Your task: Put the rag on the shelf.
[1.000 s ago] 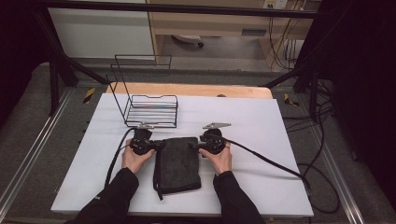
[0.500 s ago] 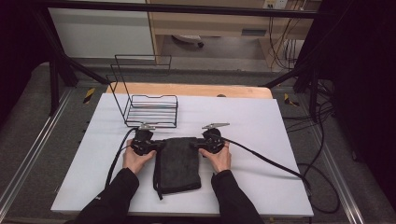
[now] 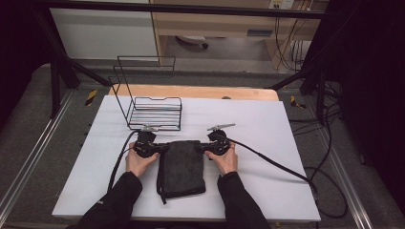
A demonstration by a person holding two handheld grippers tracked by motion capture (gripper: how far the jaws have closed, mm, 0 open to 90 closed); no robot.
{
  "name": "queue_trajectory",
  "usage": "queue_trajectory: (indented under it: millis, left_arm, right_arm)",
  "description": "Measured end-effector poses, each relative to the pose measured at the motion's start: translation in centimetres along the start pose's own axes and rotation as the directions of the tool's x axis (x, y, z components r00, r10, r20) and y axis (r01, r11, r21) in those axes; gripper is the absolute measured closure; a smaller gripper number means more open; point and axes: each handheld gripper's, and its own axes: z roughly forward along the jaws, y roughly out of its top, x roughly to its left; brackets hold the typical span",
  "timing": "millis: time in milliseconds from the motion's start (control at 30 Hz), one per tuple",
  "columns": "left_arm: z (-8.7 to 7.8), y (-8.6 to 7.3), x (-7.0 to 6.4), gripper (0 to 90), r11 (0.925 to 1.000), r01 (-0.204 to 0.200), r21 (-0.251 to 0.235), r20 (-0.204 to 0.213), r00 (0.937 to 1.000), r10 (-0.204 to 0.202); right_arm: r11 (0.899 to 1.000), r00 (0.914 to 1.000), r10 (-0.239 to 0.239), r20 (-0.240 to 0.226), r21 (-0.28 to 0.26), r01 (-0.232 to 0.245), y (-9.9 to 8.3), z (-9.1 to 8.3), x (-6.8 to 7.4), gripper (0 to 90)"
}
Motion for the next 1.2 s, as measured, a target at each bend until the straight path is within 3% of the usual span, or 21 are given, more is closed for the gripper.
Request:
queue_trajectory:
  millis: [233, 333, 667, 967, 1200]
  left_arm:
    - [-0.3, 0.0, 0.1, 81.9, 0.9999, 0.010, -0.006, 0.009, 0.9999, -0.010]
    - [-0.8, 0.1, 0.1, 82.4, 0.9998, 0.007, -0.020, 0.017, 0.9998, -0.007]
    - [-3.4, 0.5, -1.1, 82.5, 0.9946, -0.047, -0.093, 0.020, 0.9986, 0.049]
    - [-5.1, 0.6, -3.0, 82.5, 0.9815, -0.113, -0.155, -0.009, 0.9936, 0.112]
    - [-6.3, 0.7, -3.8, 82.5, 0.9716, -0.124, -0.201, -0.015, 0.9922, 0.124]
  right_arm:
    - [1.000, 0.9996, 0.017, -0.021, 0.009, -0.017, 0.2, 0.0, -0.1, 79.6]
    - [1.000, 0.9998, -0.003, -0.022, -0.004, 0.003, 0.2, -0.4, 0.1, 80.9]
    - [0.997, 0.9987, -0.033, -0.040, -0.078, 0.030, 0.4, -2.3, 1.1, 81.4]
    - [0.985, 0.9955, -0.089, -0.032, -0.154, 0.083, 0.1, -4.0, 2.3, 81.6]
    - [0.975, 0.9935, -0.109, -0.033, -0.201, 0.100, 0.1, -5.4, 2.9, 81.8]
